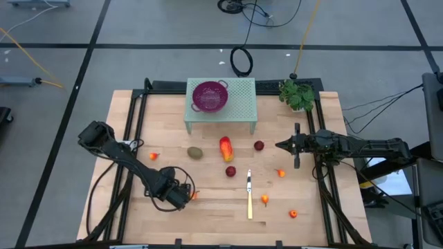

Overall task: Pick & Place Fruit
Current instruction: Put the kiwi into violet strainer bowl on the shelf

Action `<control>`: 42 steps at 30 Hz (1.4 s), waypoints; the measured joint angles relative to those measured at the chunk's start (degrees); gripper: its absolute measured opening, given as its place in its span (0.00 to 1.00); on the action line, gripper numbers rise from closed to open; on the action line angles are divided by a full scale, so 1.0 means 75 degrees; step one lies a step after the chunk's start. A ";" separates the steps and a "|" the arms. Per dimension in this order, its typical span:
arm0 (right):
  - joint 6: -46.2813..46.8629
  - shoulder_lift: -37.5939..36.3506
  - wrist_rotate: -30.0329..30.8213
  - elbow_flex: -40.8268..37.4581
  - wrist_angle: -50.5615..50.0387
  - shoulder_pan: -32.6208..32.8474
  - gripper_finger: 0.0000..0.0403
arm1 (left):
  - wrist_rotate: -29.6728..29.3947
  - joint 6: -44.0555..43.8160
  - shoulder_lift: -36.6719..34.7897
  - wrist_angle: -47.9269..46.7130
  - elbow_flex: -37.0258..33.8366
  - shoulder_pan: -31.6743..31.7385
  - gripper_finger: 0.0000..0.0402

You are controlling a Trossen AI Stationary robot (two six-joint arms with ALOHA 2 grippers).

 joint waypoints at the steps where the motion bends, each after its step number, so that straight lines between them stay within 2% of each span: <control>1: 0.0000 -0.0002 0.0002 -0.0001 0.0000 -0.0003 0.01 | 0.0020 0.0000 0.0000 0.0171 -0.0090 0.0000 0.99; 9: 0.0000 -0.0002 0.0002 -0.0001 0.0000 0.0000 0.01 | 0.0200 -0.0027 0.0000 0.1248 -0.0666 0.0009 0.99; 22: 0.0000 0.0000 0.0002 0.0000 0.0000 -0.0001 0.01 | 0.0117 0.0010 0.0000 0.1271 -0.0703 0.0009 0.98; 25: 0.0000 -0.0003 0.0002 -0.0001 0.0000 -0.0003 0.01 | 0.0114 0.0170 0.0000 0.1258 -0.0703 0.0009 0.92; 37: 0.0391 0.0000 0.0002 -0.0001 0.0000 0.0000 0.01 | 0.0161 0.0291 -0.0009 0.0959 -0.0703 0.0009 0.53; 42: 0.0379 -0.0001 0.0002 -0.0001 0.0001 0.0000 0.01 | 0.0173 0.0294 -0.0009 0.0953 -0.0700 0.0009 0.52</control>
